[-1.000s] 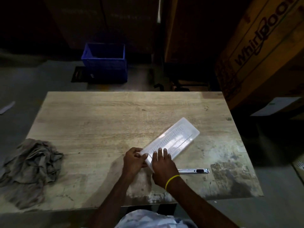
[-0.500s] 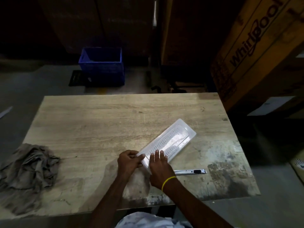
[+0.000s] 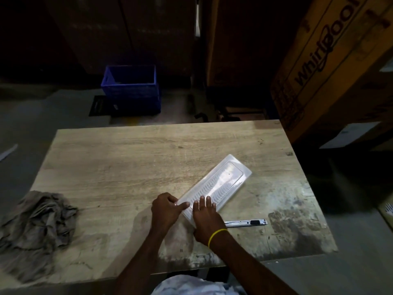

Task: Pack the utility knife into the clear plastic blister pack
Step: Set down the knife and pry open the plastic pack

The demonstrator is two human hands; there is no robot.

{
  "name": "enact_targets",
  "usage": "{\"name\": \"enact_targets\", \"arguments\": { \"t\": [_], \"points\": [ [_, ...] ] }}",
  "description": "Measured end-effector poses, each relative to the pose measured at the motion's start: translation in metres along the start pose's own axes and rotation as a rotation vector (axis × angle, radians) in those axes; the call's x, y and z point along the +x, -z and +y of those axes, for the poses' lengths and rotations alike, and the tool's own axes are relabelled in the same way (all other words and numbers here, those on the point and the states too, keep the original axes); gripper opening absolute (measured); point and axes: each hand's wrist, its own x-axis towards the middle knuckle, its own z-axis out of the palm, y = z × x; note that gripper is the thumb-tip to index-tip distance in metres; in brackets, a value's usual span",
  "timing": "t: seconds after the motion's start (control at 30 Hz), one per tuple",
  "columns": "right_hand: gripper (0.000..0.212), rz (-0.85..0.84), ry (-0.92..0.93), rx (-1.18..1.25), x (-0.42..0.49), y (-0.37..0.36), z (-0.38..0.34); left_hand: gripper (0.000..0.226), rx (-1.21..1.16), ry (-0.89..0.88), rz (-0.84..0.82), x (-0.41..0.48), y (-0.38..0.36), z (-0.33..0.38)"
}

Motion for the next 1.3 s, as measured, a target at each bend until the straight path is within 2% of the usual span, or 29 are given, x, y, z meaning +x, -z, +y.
{"name": "enact_targets", "arguments": {
  "t": [0.13,0.17,0.23,0.3,0.37,0.4,0.47,0.53,0.6,0.67,0.73,0.83,1.1,1.2,1.3],
  "points": [
    [0.091,0.038,0.128,0.008,-0.005,-0.008,0.013,0.049,0.065,0.012,-0.040,-0.015,0.007,-0.009],
    [0.091,0.107,0.190,0.023,-0.009,-0.013,0.019,0.053,0.103,0.019,-0.085,-0.022,0.010,-0.012],
    [0.079,0.362,0.235,0.116,-0.013,-0.029,0.030,0.055,0.147,0.021,-0.233,-0.034,0.012,-0.024],
    [0.055,0.621,0.159,0.323,-0.019,-0.037,0.033,0.052,0.111,0.025,-0.405,-0.044,0.012,-0.039],
    [0.048,0.713,0.007,0.425,-0.016,-0.034,0.033,0.053,0.039,0.032,-0.544,-0.050,0.014,-0.050],
    [0.054,0.677,-0.072,0.447,-0.014,-0.027,0.031,0.058,-0.029,0.037,-0.574,-0.049,0.014,-0.053],
    [0.082,0.509,-0.224,0.484,-0.010,-0.010,0.023,0.072,-0.250,0.072,-0.545,-0.045,0.010,-0.055],
    [0.110,0.338,-0.353,0.536,-0.005,0.004,0.016,0.051,-0.581,0.179,-0.478,-0.040,0.003,-0.043],
    [0.128,0.260,-0.427,0.566,0.001,0.011,0.008,0.031,-0.846,0.328,-0.470,-0.039,-0.005,-0.026],
    [0.141,0.209,-0.472,0.550,0.007,0.012,-0.001,0.032,-0.901,0.422,-0.471,-0.038,-0.009,-0.014],
    [0.150,0.178,-0.514,0.529,0.011,0.009,-0.008,0.048,-0.870,0.439,-0.494,-0.037,-0.009,-0.007],
    [0.150,0.164,-0.532,0.499,0.014,0.006,-0.013,0.063,-0.833,0.419,-0.510,-0.035,-0.007,-0.005],
    [0.140,0.131,-0.463,0.527,0.010,0.011,-0.003,0.081,-0.846,0.446,-0.532,-0.034,-0.014,-0.013],
    [0.141,0.120,-0.442,0.584,0.009,0.011,0.004,0.071,-0.814,0.416,-0.532,-0.036,-0.016,-0.010],
    [0.139,0.115,-0.409,0.702,0.005,0.011,0.014,0.040,-0.741,0.331,-0.504,-0.040,-0.019,0.000]
  ]
}}
